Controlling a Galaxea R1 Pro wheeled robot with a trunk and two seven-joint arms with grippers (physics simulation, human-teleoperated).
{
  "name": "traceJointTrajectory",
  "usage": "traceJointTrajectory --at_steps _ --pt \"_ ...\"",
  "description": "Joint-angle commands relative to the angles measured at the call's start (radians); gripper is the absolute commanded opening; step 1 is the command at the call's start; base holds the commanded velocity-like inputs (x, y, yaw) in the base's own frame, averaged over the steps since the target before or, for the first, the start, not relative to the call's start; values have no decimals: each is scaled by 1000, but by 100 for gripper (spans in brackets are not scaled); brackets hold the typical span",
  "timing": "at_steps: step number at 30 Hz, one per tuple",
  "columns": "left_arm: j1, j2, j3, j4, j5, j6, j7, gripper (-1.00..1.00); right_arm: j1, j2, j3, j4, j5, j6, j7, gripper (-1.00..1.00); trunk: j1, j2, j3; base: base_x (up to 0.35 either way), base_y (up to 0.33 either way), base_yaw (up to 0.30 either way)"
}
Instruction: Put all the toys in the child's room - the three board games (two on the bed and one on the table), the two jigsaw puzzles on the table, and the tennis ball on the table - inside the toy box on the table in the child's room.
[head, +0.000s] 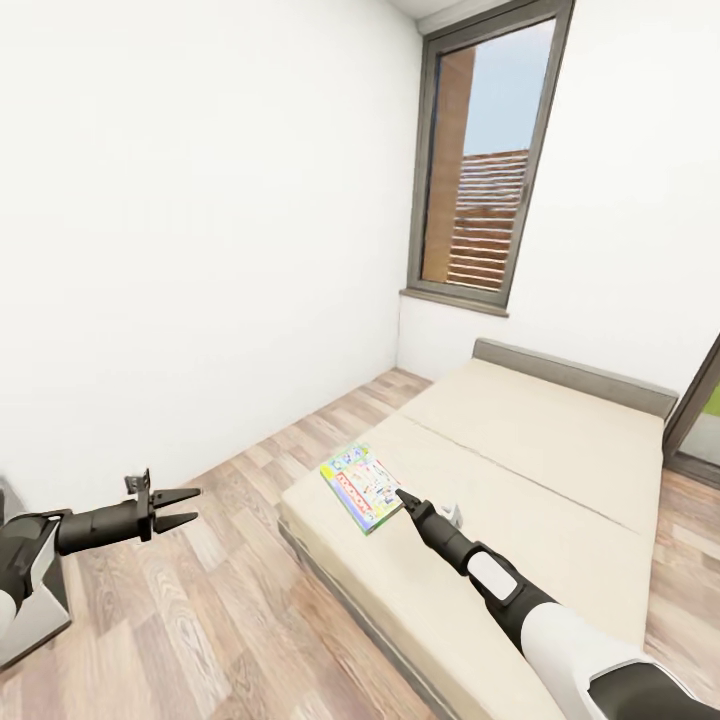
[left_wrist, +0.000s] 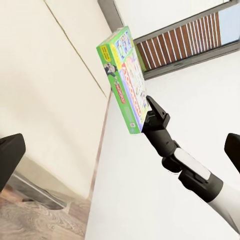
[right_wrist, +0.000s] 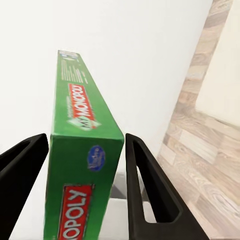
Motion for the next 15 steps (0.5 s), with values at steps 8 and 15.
traceJointTrajectory --at_steps 8,15 --pt "-1 0 1 0 -5 11 -6 100 -1 0 1 0 -12 7 2 -100 1 -2 -2 23 0 288" --pt "-1 0 2 0 -6 11 -6 100 -1 0 1 0 -12 8 2 -100 1 -2 -2 1 0 288"
